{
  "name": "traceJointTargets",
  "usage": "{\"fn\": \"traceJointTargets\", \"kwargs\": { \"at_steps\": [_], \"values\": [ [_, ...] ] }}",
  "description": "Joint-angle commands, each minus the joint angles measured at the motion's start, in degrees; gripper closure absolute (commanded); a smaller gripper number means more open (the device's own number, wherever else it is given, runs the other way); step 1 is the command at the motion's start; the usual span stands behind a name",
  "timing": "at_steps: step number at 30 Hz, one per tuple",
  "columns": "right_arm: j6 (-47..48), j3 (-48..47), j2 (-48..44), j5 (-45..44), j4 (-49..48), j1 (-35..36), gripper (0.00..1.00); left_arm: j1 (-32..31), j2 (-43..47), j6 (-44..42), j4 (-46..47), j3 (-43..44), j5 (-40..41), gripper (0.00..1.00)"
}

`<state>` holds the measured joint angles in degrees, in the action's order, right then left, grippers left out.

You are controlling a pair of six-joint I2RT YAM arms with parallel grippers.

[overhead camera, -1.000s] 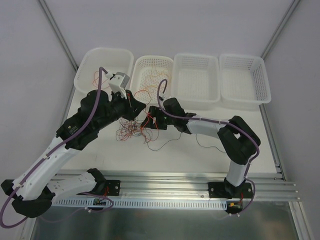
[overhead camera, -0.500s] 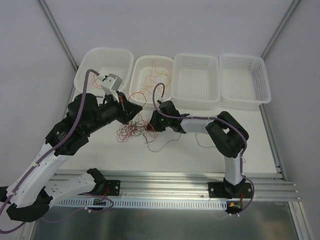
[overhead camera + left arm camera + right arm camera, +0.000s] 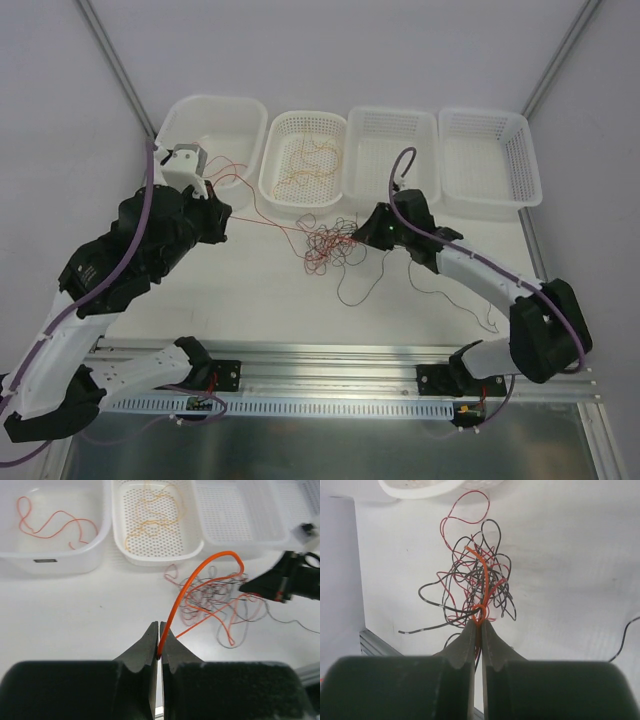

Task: Untangle the cables

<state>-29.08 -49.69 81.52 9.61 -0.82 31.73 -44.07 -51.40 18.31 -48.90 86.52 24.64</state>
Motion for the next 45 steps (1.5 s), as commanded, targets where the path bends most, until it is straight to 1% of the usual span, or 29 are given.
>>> {"fn": "traceJointTargets", "kwargs": {
  "at_steps": [1,4,8,10,12,13,14,15,16,17,18,19,22,24,25,28,30,31,33,34,36,37,38,40,42,45],
  "values": [
    [9.6,4.2,-4.1,-13.3,20.2,-6.7,0.99,0.4,-0.2,-3.0,-0.2,5.9,17.8,1.00],
    [12.6,3.8,-8.8,-16.6,25.9,-10.1,0.98,0.6,-1.4,-2.6,-2.2,6.1,23.1,1.00],
    [13.3,3.8,-12.3,-16.6,30.8,-14.0,0.91,1.4,-1.2,-1.1,-2.9,5.5,24.0,1.00],
    [13.3,3.5,-15.2,-15.8,32.1,-14.1,0.88,1.5,-1.2,-0.1,-3.0,3.0,22.8,1.00],
    [13.0,3.1,-17.2,-14.8,33.1,-14.1,0.81,2.1,-1.3,1.4,-3.0,0.5,20.9,1.00],
    [13.0,2.8,-17.9,-13.8,33.3,-14.0,0.78,2.1,-1.5,3.7,-3.0,-2.5,19.5,1.00],
    [13.1,2.8,-19.0,-13.0,33.6,-13.7,0.73,2.1,-1.7,4.7,-1.8,-4.3,15.7,1.00],
    [13.3,2.6,-19.3,-12.3,34.0,-13.4,0.72,2.2,-2.5,5.8,-1.2,-6.1,14.0,1.00],
    [13.5,2.4,-19.5,-12.1,34.6,-12.7,0.71,2.1,-3.1,7.8,-0.6,-10.1,11.9,1.00],
    [13.6,2.3,-19.6,-12.4,35.5,-12.2,0.71,2.1,-3.5,8.5,1.2,-12.4,9.1,1.00],
    [13.8,2.6,-19.9,-12.9,35.8,-11.9,0.71,2.1,-4.3,10.1,2.0,-14.6,8.1,1.00],
    [13.8,2.9,-20.1,-14.1,35.9,-11.4,0.71,2.2,-4.7,10.7,2.4,-18.4,7.8,1.00],
    [14.0,4.6,-20.7,-16.2,36.9,-11.5,0.71,3.7,-5.7,12.5,2.8,-23.9,8.8,1.00],
    [14.3,5.7,-21.5,-16.9,37.1,-11.5,0.71,6.0,-6.3,13.0,2.9,-26.2,8.1,1.00],
    [14.3,5.7,-21.5,-18.4,37.4,-11.5,0.71,9.5,-6.5,13.2,3.0,-28.7,7.4,1.00],
    [15.0,5.6,-20.9,-19.2,38.5,-11.8,0.72,16.1,-6.2,13.6,3.6,-32.4,3.4,1.00],
    [15.8,5.5,-21.2,-17.7,37.7,-11.5,0.72,16.5,-4.6,13.3,4.6,-33.2,2.7,1.00],
    [16.2,5.6,-21.7,-15.5,36.8,-11.2,0.71,16.5,-4.1,13.0,6.3,-33.6,1.0,1.00],
    [16.9,5.3,-21.6,-13.2,34.1,-9.9,0.64,16.5,-2.8,12.1,7.9,-34.0,-0.8,1.00],
    [17.0,4.5,-20.7,-11.0,33.4,-9.3,0.57,16.5,-2.7,12.0,8.5,-34.0,-1.4,1.00],
    [15.9,3.6,-19.6,-10.6,32.2,-6.6,0.48,16.5,-2.7,11.5,8.7,-33.8,-2.0,1.00],
    [15.3,2.8,-18.2,-10.7,31.3,-5.5,0.41,16.4,-2.8,11.4,8.7,-33.8,-2.1,1.00],
    [14.8,2.5,-17.4,-10.8,30.5,-3.0,0.37,16.4,-3.0,11.1,8.9,-33.9,-2.1,1.00],
    [13.2,2.1,-15.3,-11.3,29.3,-1.0,0.29,16.5,-3.0,11.0,9.0,-34.2,-1.9,1.00],
    [12.4,1.6,-11.5,-13.5,28.6,1.3,0.28,16.5,-3.0,10.8,9.1,-34.3,-1.5,1.00],
    [11.1,1.6,-6.5,-15.7,28.0,2.4,0.28,16.5,-2.9,10.0,9.1,-34.0,0.0,1.00]
  ]
}}
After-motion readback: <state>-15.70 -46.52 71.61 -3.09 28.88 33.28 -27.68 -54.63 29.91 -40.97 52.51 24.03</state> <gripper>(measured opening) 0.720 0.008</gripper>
